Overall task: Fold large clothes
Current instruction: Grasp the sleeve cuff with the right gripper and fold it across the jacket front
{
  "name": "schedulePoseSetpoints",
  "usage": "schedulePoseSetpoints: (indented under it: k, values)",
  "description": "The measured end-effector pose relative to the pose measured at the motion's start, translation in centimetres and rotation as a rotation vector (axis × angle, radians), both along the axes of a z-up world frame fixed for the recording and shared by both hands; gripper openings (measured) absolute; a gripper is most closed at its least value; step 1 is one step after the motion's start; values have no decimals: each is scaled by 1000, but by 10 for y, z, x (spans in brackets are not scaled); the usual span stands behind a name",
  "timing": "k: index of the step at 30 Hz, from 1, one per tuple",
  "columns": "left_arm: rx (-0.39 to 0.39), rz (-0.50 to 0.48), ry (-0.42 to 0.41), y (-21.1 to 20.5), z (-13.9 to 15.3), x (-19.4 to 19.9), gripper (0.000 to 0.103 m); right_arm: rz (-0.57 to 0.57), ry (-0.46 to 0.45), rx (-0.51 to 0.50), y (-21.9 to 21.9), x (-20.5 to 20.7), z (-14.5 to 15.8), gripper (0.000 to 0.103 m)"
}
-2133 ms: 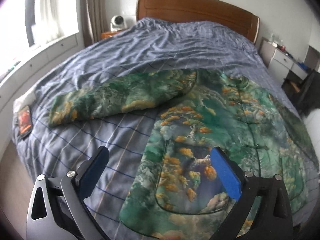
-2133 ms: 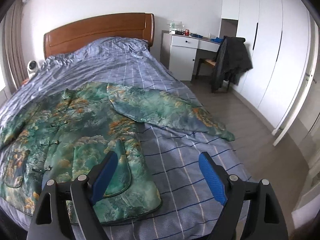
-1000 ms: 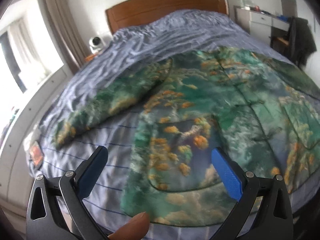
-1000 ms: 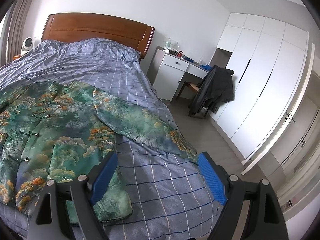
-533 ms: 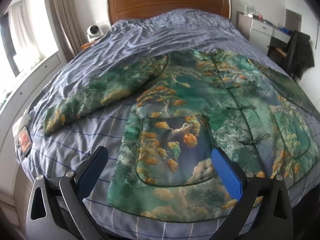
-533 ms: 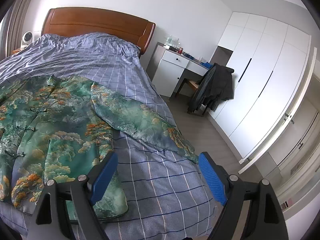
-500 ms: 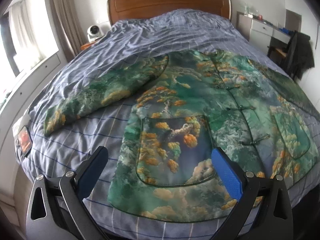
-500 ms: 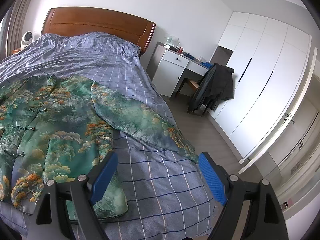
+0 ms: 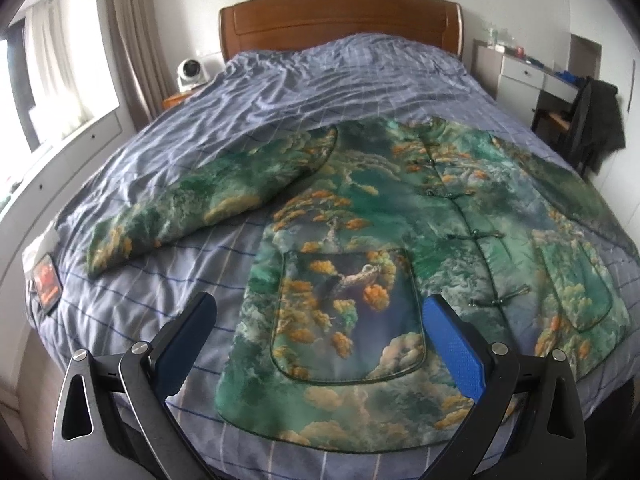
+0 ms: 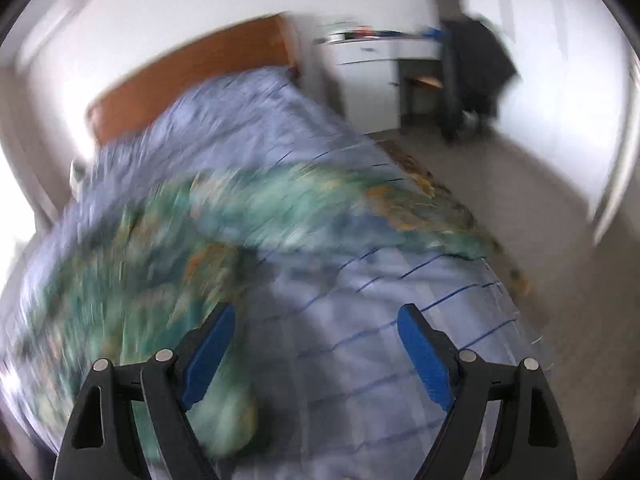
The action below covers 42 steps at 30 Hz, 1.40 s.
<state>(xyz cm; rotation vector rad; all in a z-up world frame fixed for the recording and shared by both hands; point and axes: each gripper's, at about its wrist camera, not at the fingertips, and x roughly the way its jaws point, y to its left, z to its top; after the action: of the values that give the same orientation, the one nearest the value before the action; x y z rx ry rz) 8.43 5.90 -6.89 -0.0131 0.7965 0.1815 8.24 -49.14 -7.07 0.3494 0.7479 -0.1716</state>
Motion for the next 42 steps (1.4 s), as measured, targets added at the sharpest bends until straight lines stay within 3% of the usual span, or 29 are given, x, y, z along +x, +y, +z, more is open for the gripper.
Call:
schedulePoseSetpoints:
  k: [3, 6, 10, 15, 16, 17, 19, 21, 25, 29, 32, 35, 38, 42]
  values:
    - [-14, 9, 12, 0, -3, 1, 103, -152, 23, 247, -75, 19, -23, 85]
    - [-3, 11, 13, -1, -3, 1, 103, -228, 65, 474, -116, 42, -57, 85]
    - [20, 18, 12, 0, -1, -1, 103, -333, 67, 629, -139, 68, -94, 72]
    - [34, 52, 24, 10, -2, -2, 103, -539, 36, 695, -160, 84, -129, 42]
    - [35, 62, 29, 13, -3, -2, 103, -562, 39, 683, -161, 87, -131, 24]
    - [35, 71, 32, 16, -3, -3, 103, -573, 41, 665, -163, 88, -131, 15]
    - [31, 86, 33, 21, -5, -5, 103, -559, 3, 573, -153, 94, -111, 9]
    - [25, 101, 40, 24, -9, -5, 103, -441, -79, 423, -126, 102, -67, 9]
    - [-4, 99, 77, 23, -22, 2, 103, -106, -232, 115, -31, 105, 29, 9]
    - [-25, 66, 81, 14, -24, 2, 103, 184, -328, -61, 76, 93, 81, 8]
    - [-9, 40, 74, 8, -22, 1, 102, 352, -325, -133, 143, 88, 81, 8]
    - [-23, 18, 81, 7, -24, -1, 102, 478, -281, -205, 204, 90, 57, 8]
    - [-61, -1, 95, 6, -28, -1, 102, 541, -192, -240, 248, 92, 13, 9]
    - [-131, -44, 121, 2, -35, 4, 102, 576, -52, -278, 276, 84, -41, 23]
